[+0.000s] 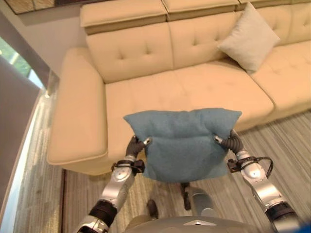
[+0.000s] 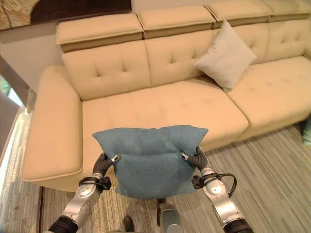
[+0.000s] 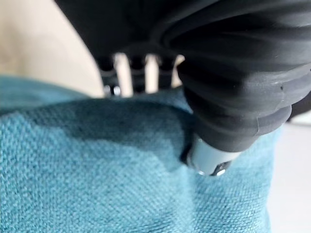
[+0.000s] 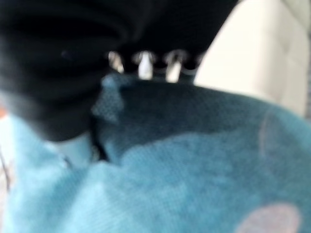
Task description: Pick up all the scattered cushions and arrange them neatly on the sofa.
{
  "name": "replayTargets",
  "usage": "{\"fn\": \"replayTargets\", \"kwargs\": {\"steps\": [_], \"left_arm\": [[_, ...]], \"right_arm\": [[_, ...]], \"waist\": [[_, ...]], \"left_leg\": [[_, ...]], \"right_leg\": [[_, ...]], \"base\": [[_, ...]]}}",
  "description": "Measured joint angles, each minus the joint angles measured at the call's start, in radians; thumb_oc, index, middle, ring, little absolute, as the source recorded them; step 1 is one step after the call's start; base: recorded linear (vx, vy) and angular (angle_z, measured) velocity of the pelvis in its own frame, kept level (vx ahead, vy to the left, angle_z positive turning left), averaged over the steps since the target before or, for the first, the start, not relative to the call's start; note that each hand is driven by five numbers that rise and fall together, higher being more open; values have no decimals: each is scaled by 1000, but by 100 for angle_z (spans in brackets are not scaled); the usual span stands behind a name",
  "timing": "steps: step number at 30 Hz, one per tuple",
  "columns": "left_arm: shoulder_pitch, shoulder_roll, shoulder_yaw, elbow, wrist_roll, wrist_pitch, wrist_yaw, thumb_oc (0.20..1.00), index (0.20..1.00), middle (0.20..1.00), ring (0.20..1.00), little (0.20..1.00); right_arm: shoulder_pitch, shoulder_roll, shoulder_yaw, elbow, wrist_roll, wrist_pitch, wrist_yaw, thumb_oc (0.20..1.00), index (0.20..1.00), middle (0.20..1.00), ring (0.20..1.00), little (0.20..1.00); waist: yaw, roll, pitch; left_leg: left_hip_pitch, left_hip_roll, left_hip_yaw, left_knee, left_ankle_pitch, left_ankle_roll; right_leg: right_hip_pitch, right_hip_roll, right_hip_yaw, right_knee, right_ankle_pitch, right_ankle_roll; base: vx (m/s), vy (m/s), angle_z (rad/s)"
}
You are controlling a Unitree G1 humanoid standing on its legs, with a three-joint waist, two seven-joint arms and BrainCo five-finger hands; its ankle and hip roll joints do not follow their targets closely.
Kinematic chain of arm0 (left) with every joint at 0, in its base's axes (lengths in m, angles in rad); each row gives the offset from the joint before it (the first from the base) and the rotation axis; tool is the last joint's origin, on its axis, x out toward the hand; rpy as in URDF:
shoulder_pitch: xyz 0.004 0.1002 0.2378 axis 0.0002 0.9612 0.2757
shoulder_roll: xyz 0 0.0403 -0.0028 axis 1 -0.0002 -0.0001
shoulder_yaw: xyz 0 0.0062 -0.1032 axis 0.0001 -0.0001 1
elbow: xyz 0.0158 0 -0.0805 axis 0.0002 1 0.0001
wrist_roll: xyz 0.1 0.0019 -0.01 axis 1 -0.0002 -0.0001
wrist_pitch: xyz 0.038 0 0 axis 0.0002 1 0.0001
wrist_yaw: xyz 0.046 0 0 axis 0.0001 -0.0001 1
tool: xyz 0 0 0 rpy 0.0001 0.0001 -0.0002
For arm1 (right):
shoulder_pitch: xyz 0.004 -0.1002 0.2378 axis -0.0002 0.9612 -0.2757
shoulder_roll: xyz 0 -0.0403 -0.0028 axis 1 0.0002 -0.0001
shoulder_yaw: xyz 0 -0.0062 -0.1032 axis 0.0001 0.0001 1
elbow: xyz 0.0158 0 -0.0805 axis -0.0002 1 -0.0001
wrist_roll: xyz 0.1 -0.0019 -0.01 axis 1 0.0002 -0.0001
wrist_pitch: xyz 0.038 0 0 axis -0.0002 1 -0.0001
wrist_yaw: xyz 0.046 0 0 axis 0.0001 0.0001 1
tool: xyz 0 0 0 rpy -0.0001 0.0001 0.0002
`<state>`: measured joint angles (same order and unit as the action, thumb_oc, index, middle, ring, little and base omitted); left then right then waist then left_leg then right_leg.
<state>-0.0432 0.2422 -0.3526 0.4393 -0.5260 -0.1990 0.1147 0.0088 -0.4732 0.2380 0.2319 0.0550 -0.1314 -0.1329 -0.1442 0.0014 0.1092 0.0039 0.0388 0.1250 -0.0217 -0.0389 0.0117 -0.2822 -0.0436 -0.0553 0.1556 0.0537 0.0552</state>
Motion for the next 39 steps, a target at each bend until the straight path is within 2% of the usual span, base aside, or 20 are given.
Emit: {"fn": "replayTargets", "kwargs": {"steps": [1, 4, 5, 7, 9, 11, 12, 13, 14, 15, 17, 19, 21, 23, 27, 31, 32, 35, 36, 39], "left_arm": [[-2, -7, -2, 0, -3, 0, -1, 200, 200, 200, 200, 200], [-33, -18, -12, 15, -5, -1, -4, 200, 200, 200, 200, 200], [-34, -19, -13, 14, -5, -2, -6, 200, 200, 200, 200, 200], [-27, -2, -10, 14, -12, -1, -9, 200, 200, 200, 200, 200], [-23, 8, -11, 13, -11, 0, -23, 200, 200, 200, 200, 200], [-17, 19, -10, 6, -8, 0, -25, 200, 200, 200, 200, 200], [-14, 5, -10, 8, -6, 2, -26, 200, 200, 200, 200, 200], [-9, -5, -6, 0, -6, 3, -26, 200, 200, 200, 200, 200], [-2, 11, -2, -7, -5, 5, -30, 200, 200, 200, 200, 200], [6, 6, -9, -7, -4, 20, -30, 200, 200, 200, 200, 200], [8, 7, -11, -8, -3, 21, -35, 200, 200, 200, 200, 200], [4, 12, -10, -14, -3, 22, -40, 200, 200, 200, 200, 200], [7, 20, -7, -14, -3, 22, -40, 200, 200, 200, 200, 200], [2, 31, -2, -14, -3, 23, -42, 200, 200, 200, 200, 200], [-4, 49, 8, -25, -2, 21, -44, 200, 200, 200, 200, 200], [-3, 46, 39, -25, -2, 21, -43, 200, 200, 200, 200, 200], [-4, 48, 45, -25, -2, 21, -43, 200, 200, 200, 200, 200], [-3, 42, 47, -8, -1, 21, -42, 200, 200, 200, 200, 200], [-3, 35, 42, -4, -1, 21, -43, 200, 200, 200, 200, 200], [-5, -2, 32, 3, 0, 22, -43, 200, 200, 200, 200, 200]], "right_arm": [[-3, -16, -5, 0, 0, 0, -1, 200, 200, 200, 200, 200], [-1, -24, -32, -4, 1, 0, 0, 200, 200, 200, 200, 200], [-4, -27, -32, -9, 1, 0, 1, 200, 200, 200, 200, 200], [-3, -2, -32, -9, 3, -6, -1, 200, 200, 200, 200, 200], [15, 1, -32, -14, 4, -6, 2, 200, 200, 200, 200, 200], [17, 2, -29, -13, 4, -6, 6, 200, 200, 200, 200, 200], [13, 12, -32, 7, 8, -6, 5, 200, 200, 200, 200, 200], [5, 2, -32, 7, 10, -5, 6, 200, 200, 200, 200, 200], [20, -5, -31, -8, 10, -5, 11, 200, 200, 200, 200, 200], [44, -10, -31, -10, 11, -1, 13, 200, 200, 200, 200, 200], [49, -9, -34, -12, 12, -1, 11, 200, 200, 200, 200, 200], [43, -5, -38, -16, 12, 0, 11, 200, 200, 200, 200, 200], [19, -1, -33, -17, 12, 4, 12, 200, 200, 200, 200, 200], [13, 1, -27, -17, 12, 5, 12, 200, 200, 200, 200, 200], [-5, 5, -21, -20, 12, 5, 22, 200, 200, 200, 200, 200], [-10, 22, -5, -20, 11, 5, 37, 200, 200, 200, 200, 200], [-10, 22, 2, -19, 11, 6, 38, 200, 200, 200, 200, 200], [0, 23, 9, -15, 12, 9, 34, 200, 200, 200, 200, 200], [-1, 23, 4, -6, 11, 9, 32, 200, 200, 200, 200, 200], [1, 7, -26, 13, 11, 16, 27, 200, 200, 200, 200, 200]], "waist": [[4, 9, 0], [-9, -40, 6], [1, -55, 5], [13, -68, 8], [15, -98, -2], [31, -105, 1], [27, -82, 13], [32, -60, 23], [29, -76, 18], [25, -67, 10], [22, -62, 5], [22, -65, 6], [34, -63, 5], [27, -52, 6], [29, -70, 3], [42, -54, 6], [36, -43, 8], [-5, -57, 11], [-8, -57, 14], [-13, -23, 22]], "left_leg": [[-10, 15, -10, 36, 8, -19], [-159, 19, 16, 304, 80, -127], [-211, 39, 60, 405, 104, -136], [-289, 124, 157, 543, 65, -98], [-270, 103, 192, 357, 59, -79], [-266, 93, 177, 217, 62, -79], [-265, 100, 114, 91, 86, -87], [-269, 128, 90, 86, 92, -96], [-269, 137, 119, 95, 106, -103], [-256, 162, 130, 96, 117, -95], [-242, 148, 131, 106, 114, -90], [-211, 85, 147, 101, 107, -76], [-141, 27, 197, 72, 109, -5], [-83, 24, 222, 28, 98, 40], [-38, -14, 244, 28, 42, 69], [-26, -22, 254, 4, 32, 93], [-21, -18, 253, -17, 33, 95], [4, -11, 214, -51, 43, 66], [14, -5, 192, -63, 47, 50], [33, 28, 156, -67, 55, 19]], "right_leg": [[17, 7, -22, -2, -19, -23], [61, -38, -115, -13, -57, -72], [74, -39, -135, -20, -66, -85], [154, 3, -182, -82, -93, -85], [186, 11, -185, -144, -60, -22], [200, 37, -177, -154, -61, -11], [186, 42, -212, -86, -167, 169], [141, 44, -199, 18, -181, 14], [153, 14, -172, 23, -176, -25], [184, 50, -181, 9, -169, -105], [199, 70, -170, -12, -172, -103], [201, 85, -140, -19, -167, -109], [202, 89, -98, -5, -167, -108], [189, 97, -101, 64, -191, -72], [92, 14, -109, 320, -287, 32], [54, -14, -154, 320, -309, 34], [8, -26, -144, 280, -293, 35], [-35, -53, -73, -48, -36, 114], [-4, -37, -57, -96, 37, 94], [33, 15, -34, -99, 46, 56]], "base": [[171, -251, 107], [115, -202, 108], [139, -95, 69], [232, -3, 61], [173, 66, 25], [273, 104, -5], [232, 83, -24], [236, 112, -20], [263, 193, -18], [258, 192, -11], [179, 169, -27], [170, 239, -40], [143, 180, -68], [131, 150, -32], [165, 124, -12], [165, 32, -24], [255, -53, -23], [216, -66, 26], [251, -86, 71], [196, -102, 49]]}}
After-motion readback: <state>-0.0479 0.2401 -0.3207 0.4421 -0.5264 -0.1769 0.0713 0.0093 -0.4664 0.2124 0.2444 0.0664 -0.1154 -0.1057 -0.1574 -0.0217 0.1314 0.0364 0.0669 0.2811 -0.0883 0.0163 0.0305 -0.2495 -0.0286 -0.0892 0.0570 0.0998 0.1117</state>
